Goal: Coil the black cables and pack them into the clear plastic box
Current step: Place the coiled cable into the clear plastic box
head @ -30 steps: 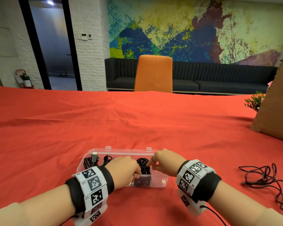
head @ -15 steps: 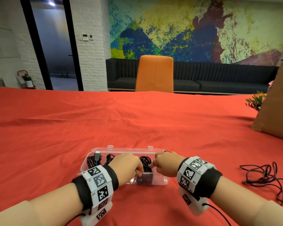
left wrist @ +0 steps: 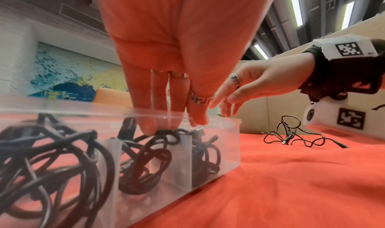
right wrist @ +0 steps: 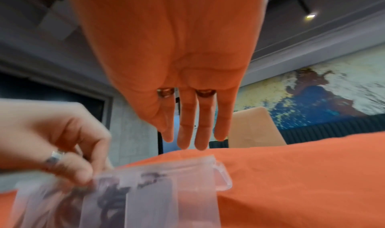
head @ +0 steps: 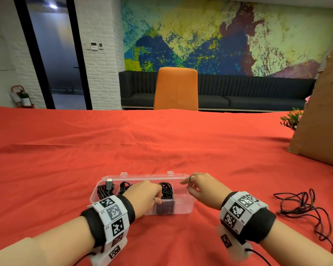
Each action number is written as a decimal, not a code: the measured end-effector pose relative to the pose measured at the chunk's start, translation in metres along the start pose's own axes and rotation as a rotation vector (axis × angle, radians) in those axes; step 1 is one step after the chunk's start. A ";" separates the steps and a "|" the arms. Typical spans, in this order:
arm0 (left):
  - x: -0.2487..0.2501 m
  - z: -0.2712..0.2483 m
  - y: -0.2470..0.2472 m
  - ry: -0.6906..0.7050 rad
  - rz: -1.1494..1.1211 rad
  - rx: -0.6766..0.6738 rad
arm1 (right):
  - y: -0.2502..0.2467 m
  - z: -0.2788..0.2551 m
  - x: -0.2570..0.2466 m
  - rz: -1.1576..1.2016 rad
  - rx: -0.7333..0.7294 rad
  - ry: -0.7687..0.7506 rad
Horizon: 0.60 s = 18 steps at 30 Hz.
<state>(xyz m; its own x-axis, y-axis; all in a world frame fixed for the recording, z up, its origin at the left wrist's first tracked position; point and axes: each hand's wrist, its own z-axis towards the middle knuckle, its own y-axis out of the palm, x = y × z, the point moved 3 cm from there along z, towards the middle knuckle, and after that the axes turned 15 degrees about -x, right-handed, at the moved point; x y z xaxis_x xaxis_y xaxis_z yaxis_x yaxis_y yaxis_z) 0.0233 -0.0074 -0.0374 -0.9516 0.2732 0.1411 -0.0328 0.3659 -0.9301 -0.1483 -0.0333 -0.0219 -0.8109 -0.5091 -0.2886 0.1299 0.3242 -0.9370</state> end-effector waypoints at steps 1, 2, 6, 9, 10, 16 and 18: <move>0.000 0.002 -0.003 -0.005 0.034 0.007 | -0.006 -0.003 0.004 0.033 0.028 0.007; 0.001 0.004 -0.007 -0.015 0.085 0.016 | -0.011 -0.007 0.009 0.065 0.043 0.015; 0.005 0.006 -0.017 -0.067 0.322 0.022 | -0.032 -0.024 0.028 0.097 0.036 0.069; 0.010 0.004 -0.009 -0.066 0.467 -0.036 | -0.038 -0.040 0.043 0.096 0.052 0.134; 0.011 0.004 -0.005 -0.054 0.499 -0.049 | -0.037 -0.044 0.049 0.091 0.050 0.166; 0.009 0.015 -0.006 -0.047 0.490 0.023 | -0.029 -0.062 0.082 0.058 0.076 0.349; 0.010 0.018 -0.007 -0.066 0.485 0.023 | -0.041 -0.072 0.094 -0.019 0.166 0.412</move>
<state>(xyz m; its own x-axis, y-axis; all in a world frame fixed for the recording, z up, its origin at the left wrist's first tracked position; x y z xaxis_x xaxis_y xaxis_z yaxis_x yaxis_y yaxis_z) 0.0082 -0.0230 -0.0355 -0.8759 0.3503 -0.3317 0.4133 0.1903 -0.8905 -0.2709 -0.0376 0.0033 -0.9693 -0.1424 -0.2002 0.1756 0.1684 -0.9700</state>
